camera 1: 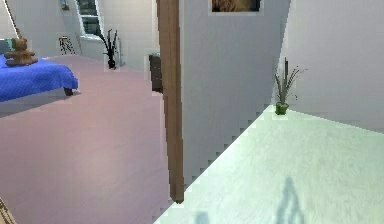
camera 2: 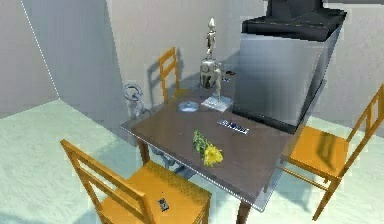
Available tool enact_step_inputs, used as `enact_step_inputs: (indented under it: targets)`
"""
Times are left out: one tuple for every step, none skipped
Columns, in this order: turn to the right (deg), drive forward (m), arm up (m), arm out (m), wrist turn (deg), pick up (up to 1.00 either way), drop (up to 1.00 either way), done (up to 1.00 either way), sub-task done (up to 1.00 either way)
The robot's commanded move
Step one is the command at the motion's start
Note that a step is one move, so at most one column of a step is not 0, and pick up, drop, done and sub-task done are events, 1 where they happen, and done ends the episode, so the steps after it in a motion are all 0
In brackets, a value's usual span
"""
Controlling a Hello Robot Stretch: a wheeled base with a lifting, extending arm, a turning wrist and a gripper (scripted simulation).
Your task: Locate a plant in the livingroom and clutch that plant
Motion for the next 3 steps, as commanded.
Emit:
enact_step_inputs:
  targets:
    - [0.0, 0.0, 0.0, 0.44, 0.0, 0.0, 0.0, 0.0, 0.0]
    - [0.0, 0.0, 0.0, 0.0, 45.0, 0.0, 0.0, 0.0, 0.0]
    - [0.0, 0.0, 0.0, 0.0, 45.0, 0.0, 0.0, 0.0, 0.0]
